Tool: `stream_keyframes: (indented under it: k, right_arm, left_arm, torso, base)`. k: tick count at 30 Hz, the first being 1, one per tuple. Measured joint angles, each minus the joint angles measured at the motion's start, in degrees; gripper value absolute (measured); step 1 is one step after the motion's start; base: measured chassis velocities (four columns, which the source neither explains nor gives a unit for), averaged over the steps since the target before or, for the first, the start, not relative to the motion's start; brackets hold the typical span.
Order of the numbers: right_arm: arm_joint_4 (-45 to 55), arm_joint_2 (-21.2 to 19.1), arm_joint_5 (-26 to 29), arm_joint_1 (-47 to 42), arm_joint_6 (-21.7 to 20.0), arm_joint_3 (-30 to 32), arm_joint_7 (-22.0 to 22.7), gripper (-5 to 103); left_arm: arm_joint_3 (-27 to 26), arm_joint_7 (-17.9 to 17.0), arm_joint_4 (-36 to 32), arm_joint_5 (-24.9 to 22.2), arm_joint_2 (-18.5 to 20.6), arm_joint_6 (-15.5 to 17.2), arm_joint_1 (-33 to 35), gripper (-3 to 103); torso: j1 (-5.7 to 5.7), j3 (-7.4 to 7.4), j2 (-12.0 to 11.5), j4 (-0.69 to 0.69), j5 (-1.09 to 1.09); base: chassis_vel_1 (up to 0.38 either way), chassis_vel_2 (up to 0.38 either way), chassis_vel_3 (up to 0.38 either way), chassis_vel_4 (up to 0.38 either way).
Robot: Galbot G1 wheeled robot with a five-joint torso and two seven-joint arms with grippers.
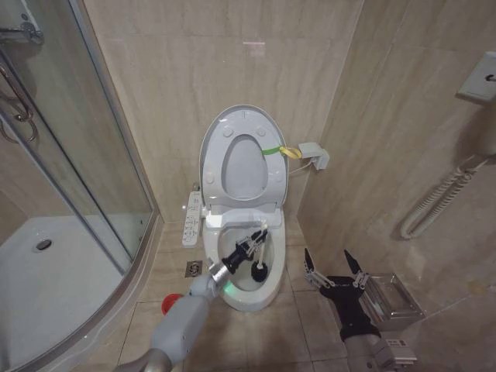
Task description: Open the toilet lid, clean the toilet bowl with a toilet brush, close the toilet lid, and flush.
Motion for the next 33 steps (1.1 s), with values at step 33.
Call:
stream_keyframes:
  k: [33]
  right_arm:
    - [0.0,0.0,0.0,0.0,0.0,0.0,0.0,100]
  left_arm:
    - [0.19,-5.69,-0.11,-6.72,1.66,-2.4,1.76,17]
  torso:
    - [0.0,0.0,-0.01,0.0,0.0]
  base:
    - [0.0,0.0,0.0,0.0]
